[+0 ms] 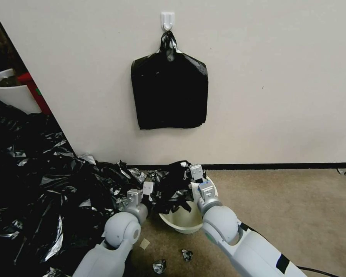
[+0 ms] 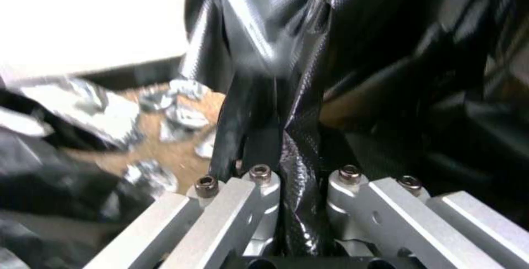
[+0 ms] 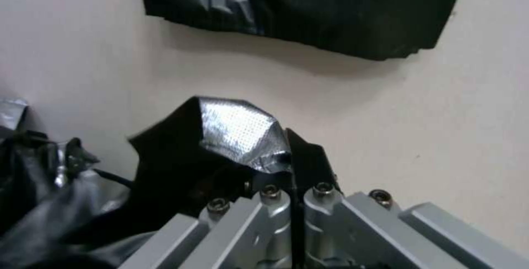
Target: Place a trash bag onto the trash bin.
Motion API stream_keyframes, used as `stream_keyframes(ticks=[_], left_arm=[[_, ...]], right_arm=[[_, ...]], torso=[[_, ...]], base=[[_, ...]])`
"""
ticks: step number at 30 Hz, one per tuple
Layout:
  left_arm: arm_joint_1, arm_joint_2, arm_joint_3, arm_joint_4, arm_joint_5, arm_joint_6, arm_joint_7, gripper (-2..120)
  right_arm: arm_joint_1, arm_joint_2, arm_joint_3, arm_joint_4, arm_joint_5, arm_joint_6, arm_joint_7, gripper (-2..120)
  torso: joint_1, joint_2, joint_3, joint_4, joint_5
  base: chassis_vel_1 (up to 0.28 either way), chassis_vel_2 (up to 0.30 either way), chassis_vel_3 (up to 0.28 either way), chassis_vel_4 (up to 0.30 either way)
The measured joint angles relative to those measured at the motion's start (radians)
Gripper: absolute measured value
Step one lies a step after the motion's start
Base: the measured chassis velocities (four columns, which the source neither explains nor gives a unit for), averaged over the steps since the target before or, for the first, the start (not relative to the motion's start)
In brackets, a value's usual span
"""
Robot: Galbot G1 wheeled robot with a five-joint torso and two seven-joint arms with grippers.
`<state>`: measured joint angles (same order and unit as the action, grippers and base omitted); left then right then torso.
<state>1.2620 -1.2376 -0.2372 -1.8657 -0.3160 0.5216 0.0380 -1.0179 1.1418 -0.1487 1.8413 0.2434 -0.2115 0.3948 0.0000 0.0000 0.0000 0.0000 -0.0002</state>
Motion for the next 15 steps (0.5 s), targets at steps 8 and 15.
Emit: stream_keyframes(ticks=[8,15], left_arm=[[0.026,0.059,-0.036,-0.031,0.100,-0.074,0.125,5],[0.043,0.064,-0.095,-0.040,0.072,-0.182,0.154,5]], right_arm=[[0.015,-0.010,0.055,-0.035,0.008,-0.010,-0.003,0],[0.004,-0.050,0.091,-0.049,0.158,-0.089,0.022,0]], torso=[[0.000,0.000,0.000,0.0000,0.0002],[0.000,0.000,0.000,0.0002,0.0004]], base=[[0.000,0.000,0.000,0.000],[0.000,0.000,0.000,0.000]])
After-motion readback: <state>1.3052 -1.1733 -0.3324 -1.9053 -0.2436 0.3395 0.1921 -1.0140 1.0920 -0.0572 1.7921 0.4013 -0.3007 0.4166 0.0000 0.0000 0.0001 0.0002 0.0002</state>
